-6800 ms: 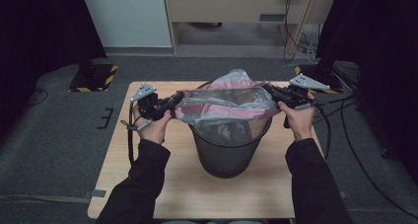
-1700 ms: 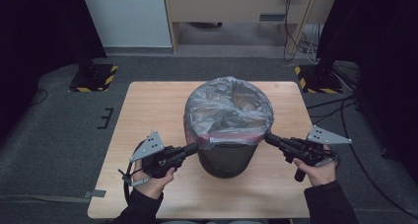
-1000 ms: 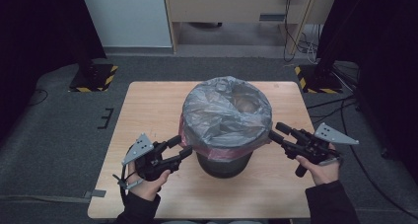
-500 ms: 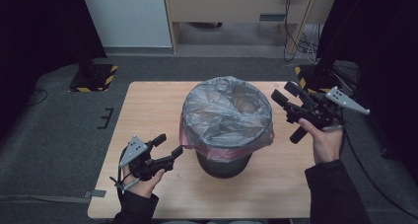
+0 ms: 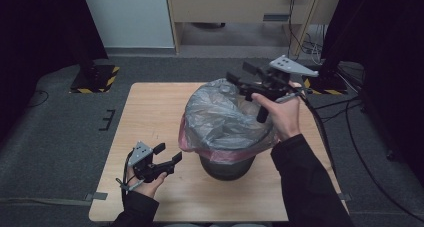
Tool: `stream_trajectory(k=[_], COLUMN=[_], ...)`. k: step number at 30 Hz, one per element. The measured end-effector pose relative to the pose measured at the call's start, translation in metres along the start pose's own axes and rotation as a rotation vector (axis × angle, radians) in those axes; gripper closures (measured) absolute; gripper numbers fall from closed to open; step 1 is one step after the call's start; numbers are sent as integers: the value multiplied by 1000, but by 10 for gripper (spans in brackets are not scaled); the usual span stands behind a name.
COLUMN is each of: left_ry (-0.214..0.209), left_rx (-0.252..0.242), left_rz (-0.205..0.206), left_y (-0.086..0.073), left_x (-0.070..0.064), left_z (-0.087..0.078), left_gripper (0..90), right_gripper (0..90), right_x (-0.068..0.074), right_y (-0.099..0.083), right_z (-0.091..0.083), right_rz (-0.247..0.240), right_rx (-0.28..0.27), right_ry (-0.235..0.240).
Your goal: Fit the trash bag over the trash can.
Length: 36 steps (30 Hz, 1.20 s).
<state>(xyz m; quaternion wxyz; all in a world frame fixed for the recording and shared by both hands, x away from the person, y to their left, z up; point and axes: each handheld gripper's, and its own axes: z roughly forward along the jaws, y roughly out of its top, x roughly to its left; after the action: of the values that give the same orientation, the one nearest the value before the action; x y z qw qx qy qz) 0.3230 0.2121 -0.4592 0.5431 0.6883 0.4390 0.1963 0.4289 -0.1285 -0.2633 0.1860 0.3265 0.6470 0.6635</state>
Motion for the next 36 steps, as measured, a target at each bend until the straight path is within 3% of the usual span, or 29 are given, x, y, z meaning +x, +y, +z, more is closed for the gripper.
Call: stream_trajectory(k=[4,9,13,18,22,25,29,32,34,36], left_ry=[5,4,-1,-6,-11,-13,-18,-21,-23,-23], left_rx=[12,11,12,17,21,22,20,26,30,37], left_rz=[-3,-15,-13,-9,-6,-7,-7,-7,-11,-14], left_y=[-1,-2,-2,-2,-2,-2,-2,-3,-4,-5], left_x=[3,6,6,6,5,5,5,6,6,7], left_z=[1,2,3,4,5,6,6,7,8,9], left_gripper=[231,231,231,230,230,229,229,229,229,231], right_gripper=[279,251,185,123,122,114,109,150,154,153], right_x=[4,2,1,0,1,1,0,1,2,4], right_y=[-22,-54,-66,-76,-85,-90,-91,-89,-86,-79], right_z=[22,40,49,58,66,68,69,68,66,63], right_rz=[-46,-57,-22,-17,-2,4,8,-4,-26,-54], right_rx=[191,430,531,675,731,788,806,789,748,699], right_ry=[-45,-48,-51,-60,-51,-82,-94,-91,-67,-73])
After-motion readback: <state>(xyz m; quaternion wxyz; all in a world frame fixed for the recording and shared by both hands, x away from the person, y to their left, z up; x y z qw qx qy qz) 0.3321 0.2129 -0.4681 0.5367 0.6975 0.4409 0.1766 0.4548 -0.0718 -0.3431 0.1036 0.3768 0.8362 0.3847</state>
